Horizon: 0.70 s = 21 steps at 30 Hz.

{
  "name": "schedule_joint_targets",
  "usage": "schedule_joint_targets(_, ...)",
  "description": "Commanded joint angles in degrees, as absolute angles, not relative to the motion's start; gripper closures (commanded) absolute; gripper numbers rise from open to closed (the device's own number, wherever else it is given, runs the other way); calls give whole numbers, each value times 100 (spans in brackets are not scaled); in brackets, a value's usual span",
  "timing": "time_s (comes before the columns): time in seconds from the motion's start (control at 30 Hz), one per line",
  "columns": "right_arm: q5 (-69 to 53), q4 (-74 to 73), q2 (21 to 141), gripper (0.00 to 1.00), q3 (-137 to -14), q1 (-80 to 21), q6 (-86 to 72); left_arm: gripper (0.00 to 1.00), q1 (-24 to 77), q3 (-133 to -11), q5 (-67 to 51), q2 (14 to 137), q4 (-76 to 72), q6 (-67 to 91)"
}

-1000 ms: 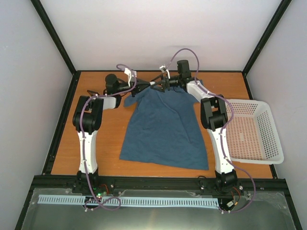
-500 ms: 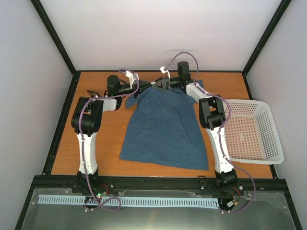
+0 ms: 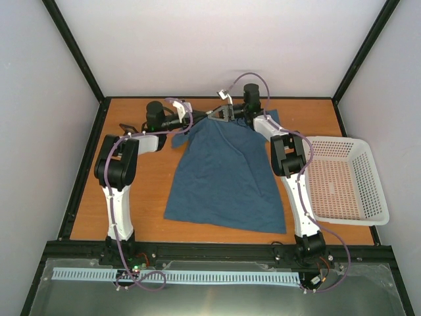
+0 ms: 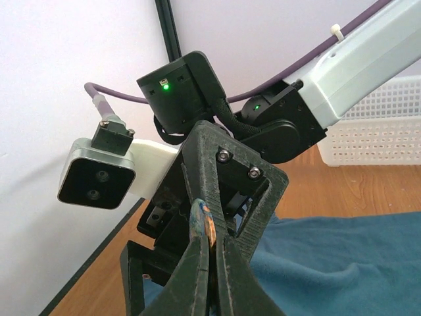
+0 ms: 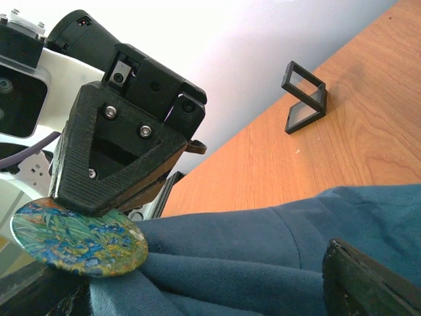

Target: Pin the brooch onto the clothing

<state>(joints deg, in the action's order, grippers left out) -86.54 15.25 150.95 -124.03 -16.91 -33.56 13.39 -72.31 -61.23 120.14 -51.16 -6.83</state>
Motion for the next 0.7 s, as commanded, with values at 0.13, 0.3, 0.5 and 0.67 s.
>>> schedule_joint_targets(0.13, -7584, 1539, 15151, 12, -12774, -1548, -3839, 99, 1937, -7412, -7961, 11827, -4379, -1283)
schedule_joint_targets(0.3, -7536, 1478, 15201, 12, -12869, -1549, -4050, 99, 1972, -7606, -7962, 11826, -3480, -1958)
schedule_joint_targets(0.5, -7384, 1615, 15255, 14, -12902, -1548, -4576, 99, 2064, -7700, -7814, 11707, -2601, -2915)
schedule_joint_targets(0.67, -7373, 1595, 15302, 15, -12995, -1538, -4868, 99, 2170, -8153, -7602, 11792, -1178, -4041)
